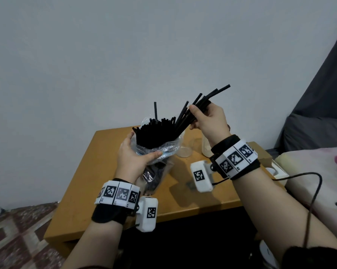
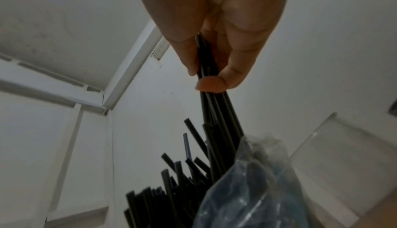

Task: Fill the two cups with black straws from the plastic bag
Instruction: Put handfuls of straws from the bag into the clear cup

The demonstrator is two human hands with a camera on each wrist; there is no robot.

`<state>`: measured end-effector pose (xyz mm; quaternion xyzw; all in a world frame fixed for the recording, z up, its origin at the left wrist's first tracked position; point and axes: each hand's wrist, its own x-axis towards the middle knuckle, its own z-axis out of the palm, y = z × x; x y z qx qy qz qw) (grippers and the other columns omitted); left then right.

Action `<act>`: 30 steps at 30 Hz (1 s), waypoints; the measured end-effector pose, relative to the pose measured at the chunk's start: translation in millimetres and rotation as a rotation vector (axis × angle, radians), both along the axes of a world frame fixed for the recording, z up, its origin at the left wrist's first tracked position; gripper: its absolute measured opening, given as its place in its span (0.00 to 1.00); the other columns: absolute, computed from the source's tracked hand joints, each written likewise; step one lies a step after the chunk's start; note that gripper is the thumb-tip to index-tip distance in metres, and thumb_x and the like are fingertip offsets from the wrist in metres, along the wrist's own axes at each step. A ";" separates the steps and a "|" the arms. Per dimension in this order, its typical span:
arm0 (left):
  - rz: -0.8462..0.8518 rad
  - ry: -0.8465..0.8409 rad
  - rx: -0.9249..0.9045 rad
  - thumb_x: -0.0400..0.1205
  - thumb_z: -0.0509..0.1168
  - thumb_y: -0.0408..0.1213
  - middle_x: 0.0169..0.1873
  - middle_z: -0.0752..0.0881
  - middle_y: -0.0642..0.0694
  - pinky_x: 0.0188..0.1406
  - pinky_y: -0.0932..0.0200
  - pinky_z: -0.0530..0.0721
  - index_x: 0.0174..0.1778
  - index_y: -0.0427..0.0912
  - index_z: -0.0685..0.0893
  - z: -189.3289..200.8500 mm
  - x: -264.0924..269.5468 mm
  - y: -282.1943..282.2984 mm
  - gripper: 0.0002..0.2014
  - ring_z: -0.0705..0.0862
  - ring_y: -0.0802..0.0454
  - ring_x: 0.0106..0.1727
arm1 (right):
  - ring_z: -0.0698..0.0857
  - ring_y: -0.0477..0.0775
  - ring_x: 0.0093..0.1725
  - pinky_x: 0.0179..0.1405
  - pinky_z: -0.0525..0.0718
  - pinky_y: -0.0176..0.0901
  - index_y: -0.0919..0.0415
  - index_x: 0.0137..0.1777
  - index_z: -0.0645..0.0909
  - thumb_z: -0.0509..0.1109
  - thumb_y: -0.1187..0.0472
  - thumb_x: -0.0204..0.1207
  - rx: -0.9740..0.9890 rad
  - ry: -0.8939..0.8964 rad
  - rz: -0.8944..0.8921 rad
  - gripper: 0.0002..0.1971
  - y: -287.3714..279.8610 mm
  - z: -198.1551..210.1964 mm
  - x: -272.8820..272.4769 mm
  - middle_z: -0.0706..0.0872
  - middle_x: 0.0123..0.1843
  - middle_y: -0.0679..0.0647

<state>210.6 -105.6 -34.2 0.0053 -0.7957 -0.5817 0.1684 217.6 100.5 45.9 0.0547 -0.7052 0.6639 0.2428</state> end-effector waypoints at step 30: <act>0.165 -0.011 -0.039 0.60 0.85 0.42 0.78 0.69 0.41 0.78 0.44 0.68 0.80 0.42 0.65 17.4 -25.7 -33.8 0.53 0.68 0.42 0.79 | 0.86 0.58 0.33 0.30 0.83 0.39 0.67 0.43 0.79 0.64 0.68 0.81 -0.075 0.168 0.057 0.05 31.7 62.4 -19.7 0.87 0.40 0.63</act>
